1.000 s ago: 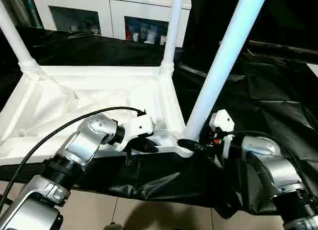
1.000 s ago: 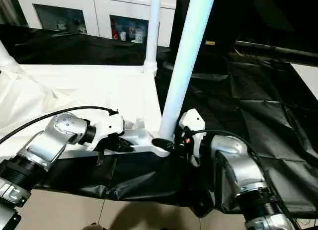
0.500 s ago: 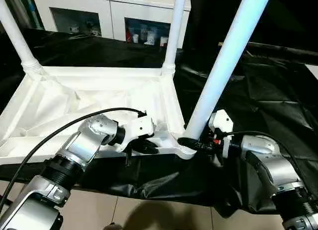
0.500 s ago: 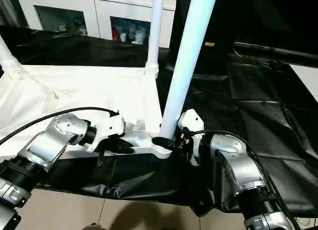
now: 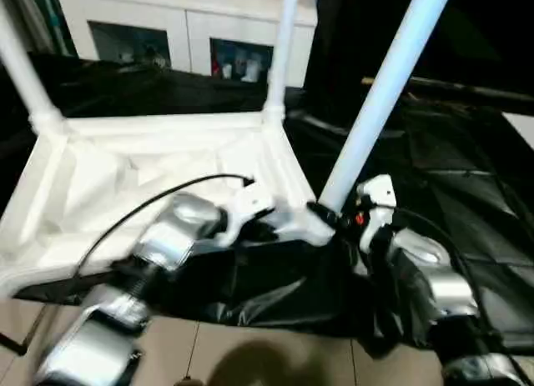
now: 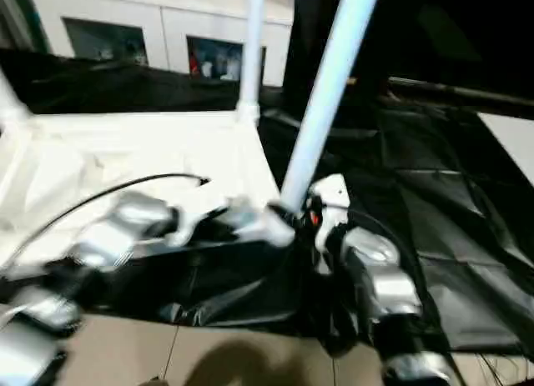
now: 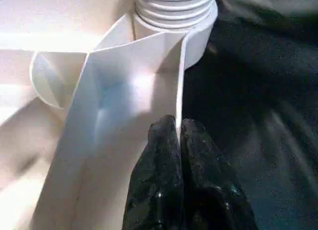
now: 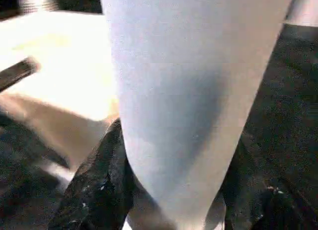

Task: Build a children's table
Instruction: Rotate leg to tighten

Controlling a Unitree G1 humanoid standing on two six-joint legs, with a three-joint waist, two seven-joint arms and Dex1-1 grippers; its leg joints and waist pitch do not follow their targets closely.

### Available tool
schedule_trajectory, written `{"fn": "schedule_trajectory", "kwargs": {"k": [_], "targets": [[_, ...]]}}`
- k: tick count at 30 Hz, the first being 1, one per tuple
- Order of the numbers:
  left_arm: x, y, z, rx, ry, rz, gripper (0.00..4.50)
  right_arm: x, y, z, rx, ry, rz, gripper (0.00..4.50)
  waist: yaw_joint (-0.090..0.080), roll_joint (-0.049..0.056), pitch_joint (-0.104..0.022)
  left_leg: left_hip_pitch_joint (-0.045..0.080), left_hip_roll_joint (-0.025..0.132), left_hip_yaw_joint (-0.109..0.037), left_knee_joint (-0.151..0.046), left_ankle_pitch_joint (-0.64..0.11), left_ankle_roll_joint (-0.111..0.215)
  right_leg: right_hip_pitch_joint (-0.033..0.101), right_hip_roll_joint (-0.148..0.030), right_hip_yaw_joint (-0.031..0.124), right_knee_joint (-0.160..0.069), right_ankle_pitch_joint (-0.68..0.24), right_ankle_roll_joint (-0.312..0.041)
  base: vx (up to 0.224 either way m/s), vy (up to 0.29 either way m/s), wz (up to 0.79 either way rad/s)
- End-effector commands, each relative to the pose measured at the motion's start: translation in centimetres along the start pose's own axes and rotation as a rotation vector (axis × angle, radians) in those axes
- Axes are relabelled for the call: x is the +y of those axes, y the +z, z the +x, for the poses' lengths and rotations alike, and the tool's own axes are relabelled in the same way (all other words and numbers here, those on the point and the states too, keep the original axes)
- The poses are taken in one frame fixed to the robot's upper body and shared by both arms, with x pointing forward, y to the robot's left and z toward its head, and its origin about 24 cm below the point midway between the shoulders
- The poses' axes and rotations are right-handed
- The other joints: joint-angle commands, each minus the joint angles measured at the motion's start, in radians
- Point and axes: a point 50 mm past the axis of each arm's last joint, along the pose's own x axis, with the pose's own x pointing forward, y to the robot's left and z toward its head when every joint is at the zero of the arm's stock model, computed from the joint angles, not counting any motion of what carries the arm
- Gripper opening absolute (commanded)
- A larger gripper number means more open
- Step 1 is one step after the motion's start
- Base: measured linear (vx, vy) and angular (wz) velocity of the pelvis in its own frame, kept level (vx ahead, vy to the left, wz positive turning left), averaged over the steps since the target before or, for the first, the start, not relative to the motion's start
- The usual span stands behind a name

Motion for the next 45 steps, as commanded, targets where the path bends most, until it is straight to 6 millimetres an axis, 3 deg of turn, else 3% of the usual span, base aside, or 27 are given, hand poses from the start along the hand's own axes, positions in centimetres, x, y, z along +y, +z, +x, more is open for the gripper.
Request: {"fn": "schedule_trajectory", "kwargs": {"k": [1, 3, 5, 7, 9, 12, 14, 15, 20, 22, 24, 25, 26, 27, 28, 29, 30, 32, 34, 36, 38, 39, 40, 42, 43, 44, 45], "targets": [[1.5, 0.3, -0.1, 0.009, 0.173, -0.064, 0.0, -0.3, -3.4, -0.2, 0.13, -0.152, 0.056, 1.99, -0.013, 0.023, -0.059, 0.013, 0.023, -0.023, -0.073, -0.398, -0.022, 0.033, -0.07, 0.013, -0.124, -0.663, -0.024, 0.0, 0.0, 0.0], [1.6, 0.5, 0.4, 0.011, 0.204, -0.086, 0.0, -0.2, -3.5, 0.3, 0.134, -0.213, 0.076, 1.98, -0.025, 0.026, -0.058, 0.001, 0.031, -0.03, -0.081, -0.43, -0.019, 0.05, -0.072, -0.006, -0.13, -0.638, -0.01, 0.0, 0.0, 0.0], [1.6, 0.7, 1.2, 0.021, 0.24, -0.104, 0.0, -0.2, -3.5, 1.3, 0.142, -0.323, 0.118, 1.98, -0.034, 0.035, -0.056, 0.019, 0.035, -0.033, -0.081, -0.487, -0.014, 0.044, -0.074, -0.02, -0.143, -0.619, -0.013, 0.0, 0.0, 0.0], [1.4, 0.8, 1.8, 0.032, 0.254, -0.104, 0.0, -0.1, -3.4, 2.1, 0.15, -0.39, 0.129, 1.98, -0.051, 0.045, -0.054, 0.026, 0.042, -0.044, -0.088, -0.573, -0.021, 0.052, -0.071, -0.037, -0.144, -0.585, -0.014, 0.0, 0.0, 0.0], [1.3, 0.9, 2.1, 0.041, 0.264, -0.096, 0.0, 0.2, -3.1, 2.7, 0.152, -0.408, 0.134, 1.98, -0.057, 0.045, -0.053, 0.024, 0.045, -0.047, -0.094, -0.605, -0.017, 0.058, -0.071, -0.038, -0.141, -0.57, -0.01, 0.0, 0.0, 0.0], [1.4, 0.9, 2.2, 0.054, 0.272, -0.081, 0.0, 0.8, -2.8, 3.6, 0.152, -0.405, 0.141, 1.98, -0.063, 0.04, -0.05, 0.037, 0.032, -0.042, -0.08, -0.599, -0.014, 0.045, -0.079, -0.049, -0.161, -0.642, 0.003, 0.0, 0.0, 0.0], [1.4, 0.8, 2.1, 0.058, 0.273, -0.075, 0.0, 1.0, -2.7, 3.7, 0.153, -0.391, 0.143, 1.98, -0.065, 0.04, -0.051, 0.029, 0.034, -0.043, -0.079, -0.586, -0.008, 0.054, -0.083, -0.062, -0.164, -0.657, 0.023, 0.0, 0.0, 0.0], [1.6, 0.7, 2.0, 0.063, 0.274, -0.072, 0.0, 1.1, -2.7, 3.9, 0.156, -0.368, 0.15, 1.98, -0.065, 0.04, -0.051, 0.026, 0.039, -0.044, -0.083, -0.593, -0.009, 0.055, -0.084, -0.06, -0.161, -0.651, 0.027, 0.0, 0.0, 0.0], [1.9, 0.6, 1.8, 0.07, 0.275, -0.065, 0.0, 1.2, -2.4, 4.1, 0.157, -0.322, 0.116, 1.98, -0.07, 0.041, -0.048, 0.029, 0.037, -0.046, -0.083, -0.62, -0.016, 0.047, -0.085, -0.063, -0.162, -0.665, 0.024, 0.0, 0.0, 0.0], [1.9, 0.6, 1.6, 0.069, 0.263, -0.052, 0.0, 1.0, -1.4, 4.2, 0.114, -0.265, 0.121, 2.68, -0.071, 0.039, -0.048, 0.031, 0.036, -0.045, -0.082, -0.625, -0.013, 0.046, -0.085, -0.067, -0.167, -0.681, 0.032, 0.0, 0.0, 0.0], [1.9, 0.6, 1.6, 0.07, 0.243, -0.04, 0.0, 0.8, -0.9, 4.1, 0.101, -0.231, 0.097, 2.7, -0.073, 0.04, -0.047, 0.023, 0.037, -0.049, -0.085, -0.622, -0.013, 0.052, -0.087, -0.071, -0.166, -0.682, 0.038, 0.0, 0.0, 0.0], [1.7, 0.5, 1.4, 0.067, 0.213, -0.029, 0.0, 0.7, -0.4, 4.0, 0.087, -0.178, 0.076, 2.76, -0.075, 0.043, -0.048, 0.015, 0.039, -0.052, -0.088, -0.622, -0.014, 0.059, -0.089, -0.069, -0.16, -0.677, 0.038, 0.0, 0.0, 0.0], [1.6, 0.5, 1.3, 0.065, 0.19, -0.021, 0.0, 0.7, 0.0, 3.8, 0.078, -0.135, 0.059, 2.88, -0.077, 0.042, -0.051, -0.005, 0.045, -0.059, -0.097, -0.618, -0.016, 0.078, -0.091, -0.066, -0.147, -0.653, 0.041, -0.006, 0.009, -0.19], [1.5, 0.5, 1.1, 0.06, 0.161, -0.003, 0.0, 0.6, 0.5, 3.5, 0.07, -0.076, 0.03, 2.88, -0.076, 0.042, -0.052, -0.012, 0.049, -0.062, -0.102, -0.614, -0.016, 0.085, -0.093, -0.062, -0.139, -0.636, 0.038, -0.006, 0.009, -0.19], [1.4, 0.5, 1.1, 0.055, 0.147, 0.01, 0.0, 0.6, 0.7, 3.4, 0.068, -0.054, 0.019, 3.1, -0.071, 0.039, -0.053, 0.002, 0.044, -0.056, -0.096, -0.592, -0.014, 0.064, -0.1, -0.048, -0.144, -0.623, 0.015, 0.0, 0.0, 0.0], [1.3, 0.5, 0.9, 0.049, 0.119, 0.021, 0.0, 0.5, 1.0, 3.1, 0.064, -0.013, -0.001, 3.1, -0.072, 0.034, -0.054, 0.007, 0.036, -0.051, -0.088, -0.559, -0.014, 0.055, -0.107, -0.047, -0.152, -0.633, 0.004, 0.0, 0.0, 0.0], [0.9, 0.3, 0.4, 0.038, 0.058, 0.058, 0.0, 0.3, 1.6, 2.0, 0.064, 0.083, -0.058, 3.1, -0.066, 0.035, -0.055, 0.001, 0.029, -0.047, -0.083, -0.492, -0.005, 0.061, -0.109, -0.049, -0.153, -0.626, -0.007, 0.0, 0.0, 0.0], [0.6, 0.2, 0.2, 0.03, 0.021, 0.073, 0.0, 0.2, 1.8, 1.4, 0.069, 0.138, -0.094, 3.1, -0.055, 0.03, -0.064, -0.019, 0.034, -0.041, -0.089, -0.377, 0.015, 0.068, -0.106, -0.029, -0.132, -0.526, -0.033, 0.0, 0.0, 0.0], [0.1, -0.1, -0.8, 0.025, -0.074, 0.118, 0.0, 0.0, 2.1, -0.2, 0.083, 0.255, -0.174, 3.1, -0.037, 0.031, -0.067, -0.012, 0.04, -0.027, -0.086, -0.298, 0.026, 0.052, -0.099, -0.015, -0.113, -0.418, -0.094, 0.0, 0.0, 0.0], [-0.1, -0.3, -1.2, 0.03, -0.102, 0.125, 0.0, 0.0, 2.1, -0.7, 0.089, 0.292, -0.192, 3.1, -0.027, 0.023, -0.066, -0.02, 0.04, -0.02, -0.086, -0.254, 0.042, 0.053, -0.091, -0.001, -0.093, -0.357, -0.122, 0.059, -0.036, 0.07], [-0.6, -0.6, -1.8, 0.02, -0.182, 0.163, 0.0, 0.2, 2.1, -1.6, 0.104, 0.363, -0.217, 3.1, -0.011, 0.023, -0.07, -0.004, 0.038, -0.006, -0.078, -0.236, 0.051, 0.035, -0.088, 0.015, -0.086, -0.334, -0.149, 0.075, -0.049, 0.12], [-0.8, -0.8, -2.2, 0.025, -0.212, 0.173, 0.0, 0.3, 2.1, -2.0, 0.113, 0.393, -0.228, 3.1, -0.011, 0.018, -0.071, -0.015, 0.036, -0.002, -0.077, -0.209, 0.056, 0.043, -0.081, 0.023, -0.07, -0.293, -0.167, 0.081, -0.052, 0.13], [-1.0, -0.8, -2.5, 0.021, -0.245, 0.199, 0.0, 0.4, 2.1, -2.3, 0.123, 0.416, -0.237, 3.1, 0.0, 0.021, -0.08, -0.021, 0.036, -0.001, -0.073, -0.136, 0.068, 0.05, -0.079, 0.028, -0.051, -0.201, -0.183, 0.085, -0.039, 0.04], [-1.4, -1.0, -3.1, 0.024, -0.291, 0.213, 0.0, 0.7, 1.8, -2.7, 0.151, 0.463, -0.263, 3.1, 0.008, 0.022, -0.084, -0.018, 0.036, 0.002, -0.066, -0.034, 0.095, 0.048, -0.072, 0.03, -0.026, -0.039, -0.225, 0.081, -0.024, 0.0], [-1.5, -1.0, -3.2, 0.024, -0.302, 0.219, 0.0, 0.9, 1.8, -2.7, 0.159, 0.476, -0.269, 3.1, 0.009, 0.023, -0.083, -0.017, 0.033, 0.005, -0.062, -0.011, 0.107, 0.045, -0.069, 0.032, -0.023, -0.001, -0.237, 0.071, -0.01, 0.06], [-1.5, -1.0, -3.4, 0.025, -0.308, 0.223, 0.0, 1.1, 1.6, -2.8, 0.168, 0.493, -0.286, 3.1, 0.015, 0.024, -0.083, -0.008, 0.033, 0.008, -0.059, 0.008, 0.123, 0.039, -0.068, 0.035, -0.017, 0.044, -0.264, 0.051, -0.005, 0.09], [-1.5, -1.0, -3.5, 0.025, -0.311, 0.228, 0.0, 1.2, 1.5, -2.9, 0.174, 0.504, -0.296, 3.1, 0.017, 0.023, -0.083, -0.009, 0.031, 0.009, -0.058, 0.01, 0.131, 0.043, -0.067, 0.037, -0.013, 0.055, -0.279, 0.051, -0.005, 0.09]]}}
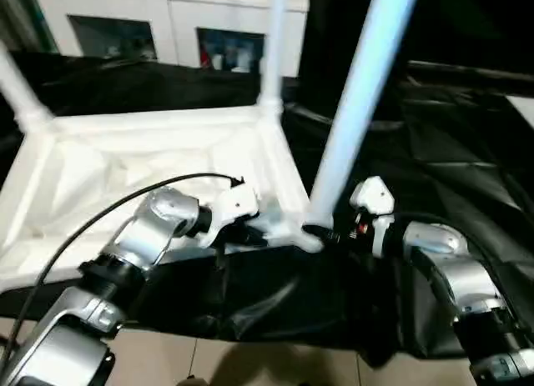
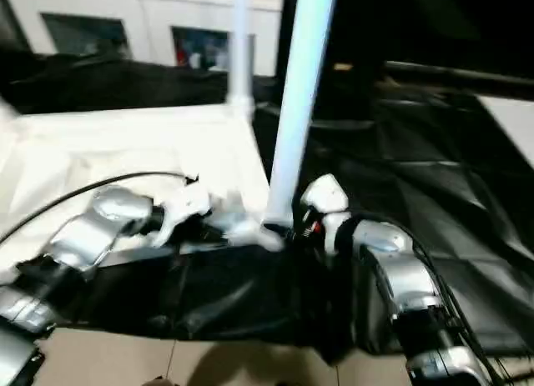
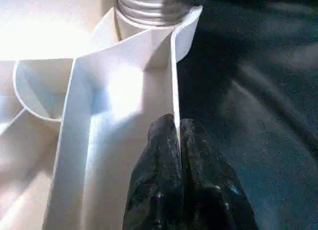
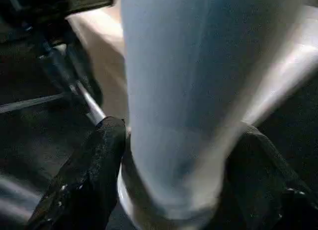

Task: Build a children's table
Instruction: Rotate leg to tighten

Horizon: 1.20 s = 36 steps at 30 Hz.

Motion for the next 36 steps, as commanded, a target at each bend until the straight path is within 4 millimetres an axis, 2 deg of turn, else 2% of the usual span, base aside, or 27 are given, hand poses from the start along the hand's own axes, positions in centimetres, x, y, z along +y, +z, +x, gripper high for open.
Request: {"fn": "schedule_trajectory", "kwargs": {"k": [1, 2, 4, 5, 6, 7, 10, 13, 16, 19, 22, 25, 26, 27, 28, 30, 31, 34, 36], "targets": [[-0.9, 0.2, 0.7, 0.013, -0.081, 0.036, 0.0, 0.7, -0.2, 0.0, 0.031, 0.053, -0.034, 3.1, 0.0, -0.001, -0.079, 0.003, 0.025, 0.007, -0.045, -0.003, 0.128, 0.073, -0.049, 0.074, -0.032, 0.04, -0.26, 0.0, 0.0, 0.0], [-0.9, 0.2, 0.5, 0.014, -0.083, 0.037, 0.0, 0.9, -0.3, 0.1, 0.041, 0.071, -0.043, 3.1, 0.002, -0.002, -0.077, 0.002, 0.025, 0.007, -0.047, -0.018, 0.123, 0.074, -0.049, 0.074, -0.035, 0.013, -0.253, 0.0, 0.0, 0.0], [-1.0, 0.1, 0.3, 0.016, -0.086, 0.038, 0.0, 1.2, -0.4, 0.2, 0.053, 0.092, -0.049, 3.1, 0.002, -0.002, -0.071, -0.002, 0.026, 0.005, -0.053, -0.077, 0.093, 0.078, -0.05, 0.075, -0.045, -0.09, -0.219, 0.0, 0.0, 0.0], [-1.0, 0.1, 0.2, 0.016, -0.089, 0.039, 0.0, 1.2, -0.5, 0.2, 0.057, 0.093, -0.049, 3.1, 0.001, -0.002, -0.066, -0.002, 0.026, 0.004, -0.059, -0.128, 0.066, 0.078, -0.051, 0.075, -0.059, -0.194, -0.182, 0.0, 0.0, 0.0], [-1.0, 0.1, 0.2, 0.016, -0.09, 0.039, 0.0, 1.2, -0.5, 0.3, 0.057, 0.091, -0.048, 3.1, 0.002, -0.002, -0.066, 0.001, 0.026, 0.002, -0.061, -0.161, 0.043, 0.077, -0.053, 0.076, -0.065, -0.263, -0.154, 0.0, 0.0, 0.0], [-1.0, 0.1, 0.2, 0.017, -0.09, 0.039, 0.0, 1.1, -0.5, 0.3, 0.057, 0.089, -0.046, 3.1, 0.001, -0.004, -0.066, 0.003, 0.026, 0.002, -0.061, -0.171, 0.032, 0.074, -0.051, 0.078, -0.069, -0.29, -0.137, 0.0, 0.0, 0.0], [-1.1, 0.1, 0.1, 0.016, -0.092, 0.037, 0.0, 0.9, -0.4, 0.4, 0.053, 0.076, -0.035, 3.1, -0.002, -0.004, -0.067, -0.001, 0.027, 0.0, -0.062, -0.163, 0.025, 0.072, -0.047, 0.08, -0.065, -0.283, -0.131, 0.0, 0.0, 0.0], [-1.1, 0.1, 0.1, 0.017, -0.092, 0.035, 0.0, 0.8, -0.5, 0.4, 0.053, 0.077, -0.027, 2.76, -0.002, -0.004, -0.069, -0.002, 0.025, 0.0, -0.06, -0.154, 0.025, 0.073, -0.046, 0.081, -0.062, -0.255, -0.138, 0.0, 0.0, 0.0], [-1.1, 0.1, 0.1, 0.017, -0.092, 0.034, 0.0, 0.8, -0.6, 0.4, 0.057, 0.081, -0.025, 2.67, -0.002, -0.006, -0.072, -0.004, 0.024, 0.001, -0.057, -0.132, 0.032, 0.075, -0.046, 0.082, -0.057, -0.22, -0.145, 0.0, 0.0, 0.0], [-1.1, 0.0, 0.1, 0.018, -0.09, 0.027, 0.0, 0.8, -0.9, 0.4, 0.064, 0.088, -0.015, 2.61, -0.001, -0.011, -0.073, -0.005, 0.022, 0.002, -0.055, -0.121, 0.038, 0.075, -0.046, 0.081, -0.057, -0.222, -0.14, 0.0, 0.0, 0.0], [-1.1, -0.1, 0.1, 0.019, -0.089, 0.023, 0.0, 0.8, -0.9, 0.4, 0.066, 0.086, -0.013, 2.6, -0.001, -0.01, -0.073, -0.006, 0.022, 0.002, -0.054, -0.119, 0.037, 0.075, -0.046, 0.081, -0.057, -0.229, -0.139, 0.0, 0.0, 0.0], [-1.0, -0.3, 0.1, 0.013, -0.068, -0.008, 0.0, 0.7, -1.5, 0.6, 0.059, 0.045, 0.033, 2.59, -0.003, -0.014, -0.073, -0.005, 0.023, 0.002, -0.055, -0.125, 0.035, 0.073, -0.046, 0.081, -0.057, -0.237, -0.137, 0.0, 0.0, 0.0], [-0.9, -0.3, 0.2, 0.009, -0.046, -0.028, 0.0, 0.4, -1.8, 0.6, 0.051, 0.0, 0.063, 2.59, -0.005, -0.017, -0.071, -0.006, 0.023, 0.002, -0.056, -0.132, 0.033, 0.072, -0.046, 0.081, -0.06, -0.247, -0.136, 0.0, 0.0, 0.0], [-0.7, -0.4, 0.3, 0.007, -0.025, -0.045, 0.0, 0.2, -2.0, 0.7, 0.045, -0.047, 0.089, 2.59, -0.007, -0.015, -0.071, -0.004, 0.024, 0.001, -0.057, -0.145, 0.021, 0.07, -0.047, 0.08, -0.062, -0.27, -0.132, 0.0, 0.0, 0.0], [0.0, -0.4, 0.7, 0.005, 0.055, -0.087, 0.0, -0.5, -2.6, 1.1, 0.021, -0.183, 0.188, 2.59, -0.012, -0.016, -0.069, -0.004, 0.023, 0.0, -0.058, -0.17, 0.01, 0.067, -0.046, 0.079, -0.066, -0.301, -0.126, 0.0, 0.0, 0.0], [0.4, -0.3, 0.9, 0.005, 0.099, -0.107, 0.0, -0.8, -2.9, 1.3, 0.016, -0.253, 0.222, 2.59, -0.019, -0.019, -0.067, -0.002, 0.022, -0.003, -0.06, -0.222, -0.01, 0.065, -0.045, 0.075, -0.075, -0.382, -0.101, 0.0, 0.0, 0.0], [0.6, -0.3, 1.1, 0.005, 0.125, -0.118, 0.0, -1.0, -3.1, 1.4, 0.014, -0.295, 0.242, 2.59, -0.022, -0.021, -0.065, 0.004, 0.019, -0.003, -0.059, -0.255, -0.013, 0.06, -0.045, 0.074, -0.085, -0.441, -0.079, 0.0, 0.0, 0.0], [1.6, 0.1, 2.1, 0.01, 0.239, -0.176, 0.0, -1.4, -4.0, 2.3, 0.039, -0.487, 0.299, 2.59, -0.029, -0.022, -0.066, 0.002, 0.016, -0.007, -0.058, -0.264, -0.023, 0.056, -0.048, 0.071, -0.096, -0.517, -0.037, 0.0, 0.0, 0.0], [2.2, 0.4, 2.8, 0.004, 0.309, -0.239, 0.0, -1.3, -4.4, 3.0, 0.054, -0.573, 0.333, 2.59, -0.031, -0.025, -0.066, 0.001, 0.013, -0.005, -0.056, -0.263, -0.025, 0.053, -0.047, 0.069, -0.102, -0.537, -0.022, 0.0, 0.0, 0.0]]}}
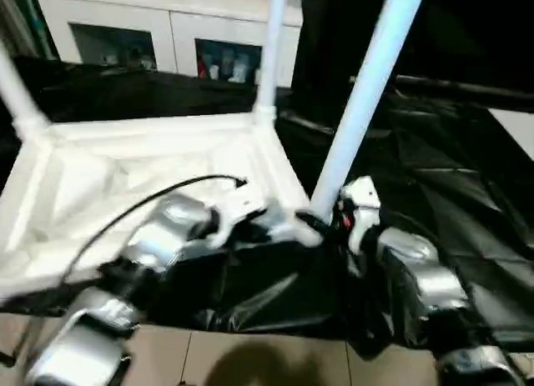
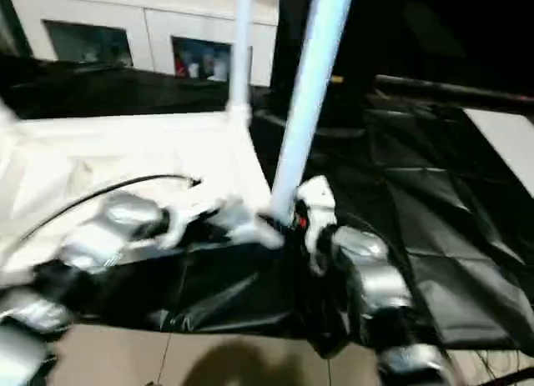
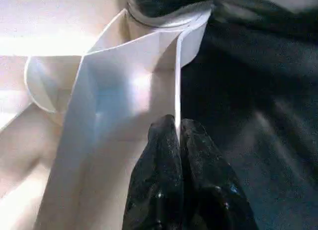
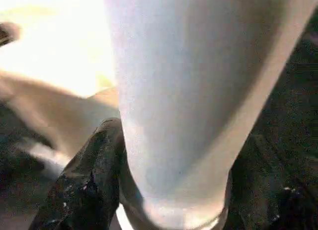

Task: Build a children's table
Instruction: Rotate leg to tighten

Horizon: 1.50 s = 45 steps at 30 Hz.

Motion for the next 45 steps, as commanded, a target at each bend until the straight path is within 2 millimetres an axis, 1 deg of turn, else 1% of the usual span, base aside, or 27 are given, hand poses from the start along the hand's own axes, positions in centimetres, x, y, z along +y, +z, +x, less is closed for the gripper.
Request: {"fn": "schedule_trajectory", "kwargs": {"k": [1, 2, 3, 4, 5, 9, 10, 12, 14, 16, 17, 19, 21, 22, 23, 24, 25, 26, 27, 28, 31, 32, 33, 35, 36, 38, 45], "targets": [[1.0, 0.4, 0.5, 0.003, 0.129, -0.077, 0.0, -0.7, -2.7, 0.0, 0.115, -0.179, 0.061, 2.59, 0.0, 0.007, -0.053, 0.001, 0.014, -0.007, -0.072, -0.264, -0.018, 0.046, -0.051, 0.046, -0.11, -0.546, -0.028, 0.0, 0.0, 0.0], [1.1, 0.6, 0.9, 0.008, 0.165, -0.094, 0.0, -0.4, -2.8, 0.6, 0.126, -0.227, 0.079, 2.59, -0.003, 0.012, -0.051, 0.0, 0.011, -0.005, -0.072, -0.267, -0.016, 0.042, -0.049, 0.046, -0.114, -0.548, -0.027, 0.0, 0.0, 0.0], [1.2, 0.6, 1.0, 0.009, 0.172, -0.098, 0.0, -0.4, -2.8, 0.7, 0.128, -0.236, 0.082, 2.59, -0.003, 0.008, -0.054, -0.001, 0.012, -0.009, -0.073, -0.273, -0.018, 0.048, -0.048, 0.041, -0.114, -0.549, -0.019, 0.0, 0.0, 0.0], [1.4, 0.9, 1.6, 0.01, 0.224, -0.122, 0.0, 0.2, -2.8, 1.5, 0.137, -0.297, 0.122, 2.59, -0.006, 0.012, -0.054, -0.003, 0.012, -0.009, -0.076, -0.272, -0.015, 0.047, -0.049, 0.043, -0.112, -0.529, -0.019, 0.0, 0.0, 0.0], [1.4, 1.0, 1.8, 0.012, 0.24, -0.125, 0.0, 0.4, -2.8, 1.9, 0.138, -0.313, 0.136, 2.59, -0.004, 0.013, -0.055, 0.001, 0.016, -0.01, -0.077, -0.284, -0.015, 0.045, -0.047, 0.042, -0.114, -0.512, -0.022, 0.0, 0.0, 0.0], [1.4, 1.2, 2.3, 0.016, 0.262, -0.127, 0.0, 1.1, -2.5, 2.7, 0.138, -0.333, 0.154, 2.59, -0.007, 0.014, -0.053, 0.003, 0.017, -0.011, -0.081, -0.317, -0.008, 0.045, -0.047, 0.041, -0.116, -0.493, -0.033, 0.0, 0.0, 0.0], [1.3, 1.1, 2.5, 0.03, 0.261, -0.109, 0.0, 2.0, -1.9, 3.3, 0.097, -0.281, 0.177, 2.94, -0.009, 0.013, -0.052, 0.003, 0.016, -0.011, -0.082, -0.328, -0.006, 0.046, -0.048, 0.042, -0.116, -0.494, -0.035, 0.0, 0.0, 0.0], [1.4, 1.1, 2.4, 0.038, 0.259, -0.096, 0.0, 2.2, -1.6, 3.4, 0.071, -0.243, 0.164, 3.28, -0.009, 0.012, -0.053, 0.001, 0.017, -0.011, -0.082, -0.326, -0.001, 0.048, -0.049, 0.043, -0.115, -0.487, -0.037, 0.0, 0.0, 0.0], [1.4, 0.9, 2.2, 0.043, 0.25, -0.083, 0.0, 2.2, -1.1, 3.4, 0.042, -0.214, 0.148, 3.31, -0.009, 0.013, -0.052, -0.001, 0.018, -0.011, -0.083, -0.32, 0.006, 0.049, -0.05, 0.045, -0.114, -0.48, -0.042, 0.0, 0.0, 0.0], [1.5, 0.9, 2.1, 0.043, 0.245, -0.077, 0.0, 2.0, -0.9, 3.4, 0.029, -0.201, 0.133, 3.49, -0.018, 0.012, -0.054, -0.009, 0.018, -0.014, -0.085, -0.306, 0.006, 0.056, -0.051, 0.045, -0.112, -0.47, -0.043, 0.0, 0.0, 0.0], [1.5, 0.8, 1.9, 0.038, 0.222, -0.062, 0.0, 1.7, -0.4, 3.1, 0.012, -0.165, 0.104, 3.7, -0.019, 0.012, -0.055, -0.01, 0.018, -0.013, -0.084, -0.289, 0.009, 0.057, -0.051, 0.047, -0.11, -0.451, -0.054, 0.0, 0.0, 0.0], [1.3, 0.8, 1.6, 0.028, 0.18, -0.035, 0.0, 1.3, -0.1, 2.6, 0.001, -0.108, 0.08, 3.7, -0.02, 0.013, -0.056, -0.011, 0.018, -0.011, -0.083, -0.273, 0.015, 0.058, -0.051, 0.049, -0.106, -0.428, -0.067, 0.0, 0.0, 0.0], [0.6, 0.8, 1.2, -0.002, 0.079, 0.004, 0.0, 0.6, 0.5, 1.5, -0.012, -0.001, 0.041, 3.7, -0.018, 0.011, -0.059, -0.015, 0.022, -0.011, -0.082, -0.238, 0.03, 0.065, -0.049, 0.052, -0.096, -0.359, -0.093, 0.0, 0.0, 0.0], [0.0, 0.8, 0.9, -0.032, -0.002, 0.012, 0.0, 0.2, 0.8, 0.7, -0.018, 0.066, 0.013, 3.7, -0.017, 0.013, -0.06, -0.016, 0.025, -0.008, -0.079, -0.207, 0.044, 0.065, -0.049, 0.056, -0.085, -0.285, -0.125, 0.0, 0.0, 0.0], [-0.3, 0.6, 0.6, -0.036, -0.054, 0.015, 0.0, 0.0, 1.0, 0.0, -0.022, 0.122, -0.021, 3.7, -0.015, 0.014, -0.064, -0.017, 0.026, -0.009, -0.078, -0.185, 0.049, 0.072, -0.05, 0.056, -0.079, -0.242, -0.14, 0.063, -0.012, -0.01], [-0.5, 0.4, 0.4, -0.036, -0.083, 0.016, 0.0, -0.1, 1.1, -0.4, -0.024, 0.158, -0.044, 3.7, -0.011, 0.012, -0.067, -0.016, 0.026, -0.003, -0.071, -0.125, 0.067, 0.07, -0.047, 0.059, -0.066, -0.135, -0.171, 0.063, -0.012, -0.01], [-0.5, 0.4, 0.4, -0.036, -0.083, 0.016, 0.0, -0.1, 1.1, -0.4, -0.024, 0.158, -0.044, 3.7, -0.01, 0.013, -0.067, -0.015, 0.026, -0.002, -0.07, -0.103, 0.076, 0.07, -0.046, 0.06, -0.06, -0.091, -0.192, 0.061, -0.011, 0.01], [-0.9, 0.0, -0.2, -0.034, -0.147, 0.048, 0.0, -0.5, 1.4, -1.2, -0.027, 0.217, -0.086, 3.7, -0.009, 0.017, -0.067, -0.013, 0.025, 0.001, -0.068, -0.073, 0.088, 0.067, -0.043, 0.061, -0.053, -0.034, -0.223, 0.0, 0.0, 0.0], [-0.9, -0.1, -0.3, -0.031, -0.157, 0.056, 0.0, -0.5, 1.5, -1.4, -0.027, 0.228, -0.096, 3.7, -0.007, 0.016, -0.067, -0.012, 0.025, 0.0, -0.068, -0.077, 0.093, 0.07, -0.043, 0.06, -0.054, -0.026, -0.228, 0.0, 0.0, 0.0], [-1.0, -0.2, -0.5, -0.027, -0.173, 0.069, 0.0, -0.6, 1.6, -1.7, -0.026, 0.245, -0.113, 3.7, -0.003, 0.016, -0.062, -0.009, 0.028, 0.003, -0.072, -0.099, 0.097, 0.07, -0.046, 0.062, -0.059, -0.058, -0.229, 0.0, 0.0, 0.0], [-1.2, -0.7, -1.1, -0.008, -0.21, 0.082, 0.0, -0.7, 1.7, -2.3, -0.018, 0.297, -0.154, 3.7, 0.011, 0.019, -0.056, 0.002, 0.032, 0.005, -0.078, -0.165, 0.056, 0.065, -0.047, 0.064, -0.072, -0.182, -0.203, 0.0, 0.0, 0.0], [-1.3, -1.0, -1.6, -0.002, -0.242, 0.095, 0.0, -0.7, 1.8, -2.7, -0.009, 0.331, -0.182, 3.7, 0.013, 0.019, -0.054, 0.005, 0.032, 0.006, -0.079, -0.176, 0.048, 0.062, -0.046, 0.064, -0.075, -0.2, -0.198, 0.0, 0.0, 0.0], [-1.4, -1.1, -1.9, 0.001, -0.263, 0.104, 0.0, -0.6, 1.8, -2.9, -0.002, 0.355, -0.198, 3.7, 0.016, 0.019, -0.056, 0.003, 0.033, 0.003, -0.08, -0.175, 0.039, 0.066, -0.047, 0.065, -0.071, -0.202, -0.192, 0.0, 0.0, 0.0], [-1.5, -1.3, -2.3, 0.008, -0.283, 0.11, 0.0, -0.4, 1.7, -3.3, 0.017, 0.407, -0.225, 3.7, 0.019, 0.021, -0.053, 0.005, 0.034, 0.003, -0.083, -0.189, 0.029, 0.064, -0.044, 0.064, -0.075, -0.223, -0.179, 0.0, 0.0, 0.0], [-1.6, -1.4, -2.6, 0.014, -0.299, 0.11, 0.0, -0.2, 1.5, -3.6, 0.034, 0.449, -0.248, 3.7, 0.018, 0.019, -0.055, 0.001, 0.032, 0.001, -0.082, -0.183, 0.028, 0.067, -0.045, 0.065, -0.071, -0.218, -0.176, 0.0, 0.0, 0.0], [-1.5, -1.8, -3.2, 0.033, -0.304, 0.109, 0.0, 0.3, 1.2, -4.1, 0.069, 0.524, -0.282, 3.7, 0.018, 0.017, -0.055, 0.001, 0.032, 0.001, -0.083, -0.193, 0.026, 0.066, -0.045, 0.065, -0.076, -0.242, -0.165, 0.0, 0.0, 0.0], [-1.3, -2.1, -4.0, 0.048, -0.306, 0.104, 0.0, 0.7, 0.9, -4.6, 0.112, 0.6, -0.303, 3.7, 0.018, 0.013, -0.055, -0.003, 0.03, 0.001, -0.081, -0.178, 0.027, 0.066, -0.045, 0.065, -0.076, -0.259, -0.154, 0.0, 0.0, 0.0]]}}
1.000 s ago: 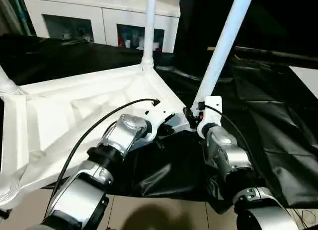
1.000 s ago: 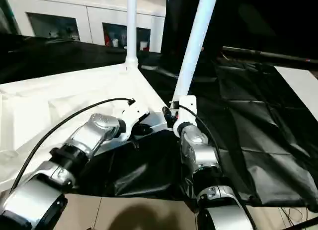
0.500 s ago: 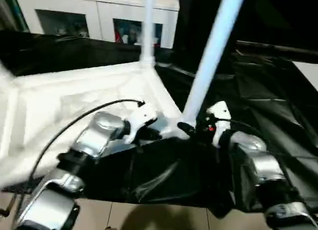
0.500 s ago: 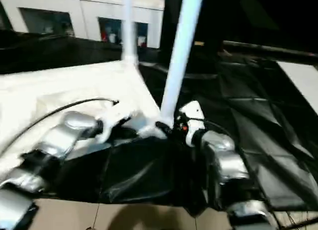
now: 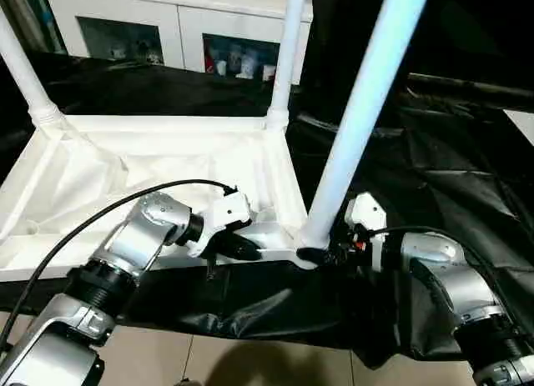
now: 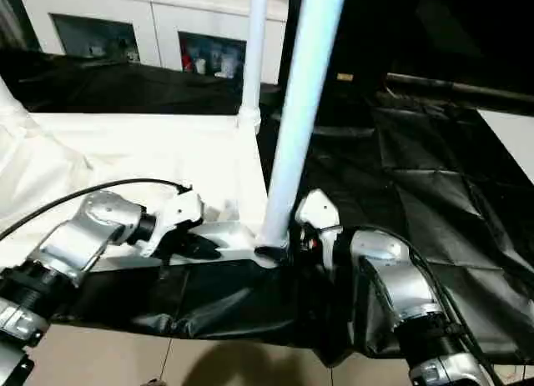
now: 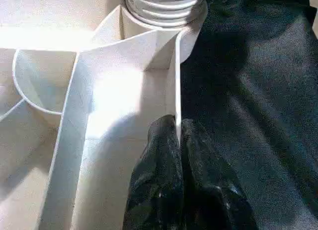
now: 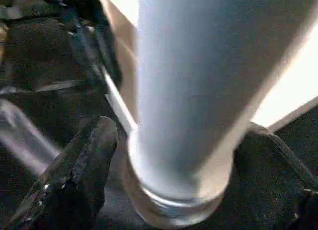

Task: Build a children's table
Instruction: Rotate leg to tighten

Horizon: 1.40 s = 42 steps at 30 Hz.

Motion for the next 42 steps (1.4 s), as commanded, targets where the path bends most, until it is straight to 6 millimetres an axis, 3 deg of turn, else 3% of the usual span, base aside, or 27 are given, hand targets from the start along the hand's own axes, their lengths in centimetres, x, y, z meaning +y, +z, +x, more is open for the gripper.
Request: {"fn": "schedule_trajectory", "kwargs": {"k": [1, 4, 14, 19, 23, 29, 30, 31, 33, 38, 40, 42], "targets": [[-0.4, -0.1, 0.1, 0.02, -0.042, 0.006, 0.0, 0.1, 0.0, -0.3, 0.025, 0.02, -0.019, 3.7, 0.0, 0.007, -0.058, -0.002, 0.023, 0.001, -0.068, -0.167, 0.03, 0.065, -0.058, 0.061, -0.064, -0.253, -0.151, 0.0, 0.0, 0.0], [-0.5, 0.0, 0.1, 0.018, -0.046, 0.007, 0.0, -0.2, 0.0, -0.2, 0.024, 0.006, -0.004, 3.7, 0.0, 0.008, -0.059, -0.002, 0.024, 0.001, -0.068, -0.156, 0.03, 0.066, -0.057, 0.061, -0.061, -0.234, -0.158, 0.0, 0.0, 0.0], [-0.5, 0.1, 0.2, 0.022, -0.05, 0.008, 0.0, -0.3, -0.3, 0.2, 0.025, 0.011, 0.018, 2.78, -0.001, 0.006, -0.059, -0.002, 0.022, 0.001, -0.066, -0.154, 0.032, 0.066, -0.056, 0.06, -0.061, -0.239, -0.159, 0.0, 0.0, 0.0], [-0.5, 0.1, 0.1, 0.025, -0.049, 0.006, 0.0, -0.4, -0.3, 0.3, 0.011, 0.0, 0.03, 2.68, -0.003, 0.006, -0.059, -0.003, 0.022, 0.001, -0.066, -0.156, 0.03, 0.067, -0.057, 0.06, -0.062, -0.246, -0.157, 0.0, 0.0, 0.0], [-0.1, -0.1, 0.6, 0.015, 0.017, -0.041, 0.0, -1.1, -1.0, 0.7, -0.045, -0.149, 0.119, 2.67, -0.007, 0.005, -0.057, -0.002, 0.022, 0.001, -0.067, -0.17, 0.027, 0.063, -0.058, 0.06, -0.065, -0.264, -0.156, 0.0, 0.0, 0.0], [2.4, 0.7, 2.6, -0.011, 0.291, -0.168, 0.0, -3.1, -3.0, 2.4, -0.036, -0.639, 0.329, 2.66, -0.018, 0.007, -0.054, 0.002, 0.014, -0.005, -0.068, -0.243, -0.023, 0.055, -0.06, 0.052, -0.089, -0.462, -0.091, 0.0, 0.0, 0.0], [2.4, 0.7, 2.6, -0.011, 0.291, -0.168, 0.0, -3.1, -3.0, 2.4, -0.036, -0.639, 0.329, 2.66, -0.02, 0.006, -0.054, 0.002, 0.014, -0.005, -0.068, -0.246, -0.022, 0.054, -0.06, 0.053, -0.092, -0.472, -0.083, 0.0, 0.0, 0.0], [3.0, 1.2, 3.4, -0.018, 0.367, -0.204, 0.0, -3.2, -3.4, 3.3, -0.019, -0.764, 0.381, 2.66, -0.021, 0.01, -0.055, -0.001, 0.014, -0.005, -0.069, -0.236, -0.015, 0.054, -0.06, 0.053, -0.093, -0.462, -0.073, 0.0, 0.0, 0.0], [3.3, 1.7, 4.3, -0.023, 0.421, -0.23, 0.0, -3.2, -3.5, 4.4, -0.01, -0.861, 0.436, 2.66, -0.026, 0.01, -0.057, 0.006, 0.014, -0.005, -0.068, -0.253, -0.026, 0.047, -0.058, 0.051, -0.094, -0.464, -0.073, 0.0, 0.0, 0.0], [3.6, 2.2, 5.4, -0.017, 0.459, -0.231, 0.0, -2.6, -2.3, 6.8, -0.043, -0.834, 0.437, 2.66, -0.025, 0.008, -0.058, 0.002, 0.012, -0.006, -0.068, -0.267, -0.007, 0.047, -0.057, 0.05, -0.097, -0.454, -0.057, 0.0, 0.0, 0.0], [3.5, 2.3, 5.6, -0.02, 0.445, -0.226, 0.0, -2.4, -1.7, 7.2, -0.08, -0.781, 0.422, 3.22, -0.022, 0.006, -0.057, -0.001, 0.014, -0.007, -0.07, -0.265, -0.001, 0.051, -0.058, 0.05, -0.096, -0.447, -0.054, 0.0, 0.0, 0.0], [3.4, 2.2, 5.4, -0.012, 0.431, -0.215, 0.0, -2.5, -1.3, 6.9, -0.107, -0.752, 0.377, 3.39, -0.021, 0.005, -0.058, 0.0, 0.014, -0.006, -0.07, -0.262, 0.003, 0.051, -0.059, 0.051, -0.094, -0.436, -0.06, 0.0, 0.0, 0.0]]}}
